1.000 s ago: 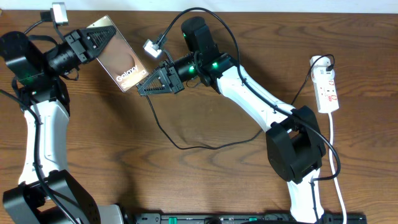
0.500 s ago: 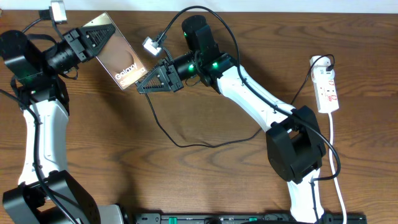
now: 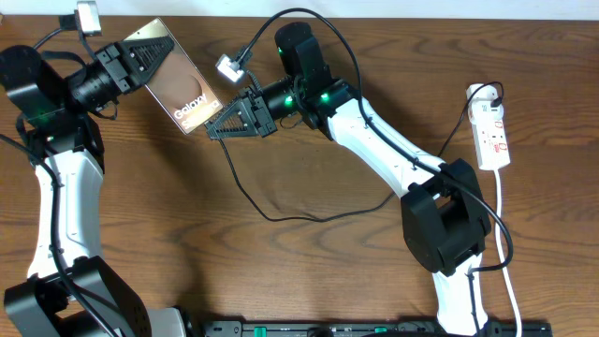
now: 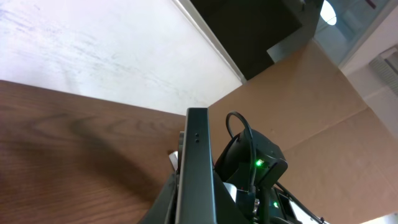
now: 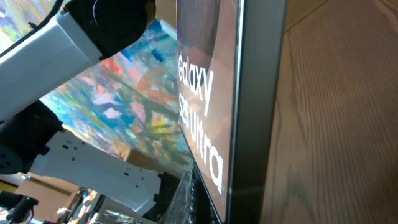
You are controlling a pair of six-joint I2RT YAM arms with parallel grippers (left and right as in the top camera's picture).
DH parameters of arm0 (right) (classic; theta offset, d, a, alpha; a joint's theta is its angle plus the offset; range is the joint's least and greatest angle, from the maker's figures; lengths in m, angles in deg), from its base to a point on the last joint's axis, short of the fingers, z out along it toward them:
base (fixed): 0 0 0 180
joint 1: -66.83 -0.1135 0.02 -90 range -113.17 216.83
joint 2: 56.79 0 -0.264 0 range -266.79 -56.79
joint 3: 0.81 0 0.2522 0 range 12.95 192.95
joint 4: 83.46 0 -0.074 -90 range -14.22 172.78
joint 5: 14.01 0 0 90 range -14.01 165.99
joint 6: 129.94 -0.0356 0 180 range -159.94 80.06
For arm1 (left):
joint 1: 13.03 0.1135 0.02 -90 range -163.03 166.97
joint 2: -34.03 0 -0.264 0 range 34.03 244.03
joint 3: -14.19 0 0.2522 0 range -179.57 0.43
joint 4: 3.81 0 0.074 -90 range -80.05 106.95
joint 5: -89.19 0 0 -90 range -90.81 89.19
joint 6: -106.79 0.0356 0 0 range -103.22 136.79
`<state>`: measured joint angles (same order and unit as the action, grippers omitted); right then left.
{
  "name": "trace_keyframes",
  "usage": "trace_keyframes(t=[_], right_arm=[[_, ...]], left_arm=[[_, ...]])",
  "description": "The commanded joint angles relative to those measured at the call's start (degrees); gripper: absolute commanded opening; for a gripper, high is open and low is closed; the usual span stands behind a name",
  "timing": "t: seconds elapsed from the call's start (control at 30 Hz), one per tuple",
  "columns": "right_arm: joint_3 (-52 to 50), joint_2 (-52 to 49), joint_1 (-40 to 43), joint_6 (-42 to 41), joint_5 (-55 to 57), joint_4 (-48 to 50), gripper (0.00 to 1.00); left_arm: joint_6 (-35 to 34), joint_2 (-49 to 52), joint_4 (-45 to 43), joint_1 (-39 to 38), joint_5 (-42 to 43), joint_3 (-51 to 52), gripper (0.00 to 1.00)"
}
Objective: Plug charger to phone and switch on socket
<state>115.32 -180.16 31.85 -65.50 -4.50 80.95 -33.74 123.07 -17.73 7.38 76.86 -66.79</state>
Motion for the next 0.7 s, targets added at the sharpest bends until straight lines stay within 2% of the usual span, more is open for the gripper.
trace_keyframes(t=[0.0, 0.23, 0.4, 0.67], right_arm=[[1.7, 0.0, 1.7, -0.6, 6.0, 1.8, 0.07], [1.7, 0.0, 1.7, -0.6, 6.0, 1.8, 0.54], [1.7, 0.0, 1.7, -0.5, 5.3, 1.8, 0.98], [1.7, 0.0, 1.7, -0.5, 4.9, 1.9, 0.99]], left_arm=[[0.8, -0.3, 0.6, -1.8, 8.7, 0.5, 0.07], [0.8, -0.3, 0.5, -1.8, 8.7, 0.5, 0.07], [0.8, -0.3, 0.5, -1.8, 8.6, 0.5, 0.07], [1.7, -0.3, 0.6, -1.0, 8.6, 0.5, 0.07]])
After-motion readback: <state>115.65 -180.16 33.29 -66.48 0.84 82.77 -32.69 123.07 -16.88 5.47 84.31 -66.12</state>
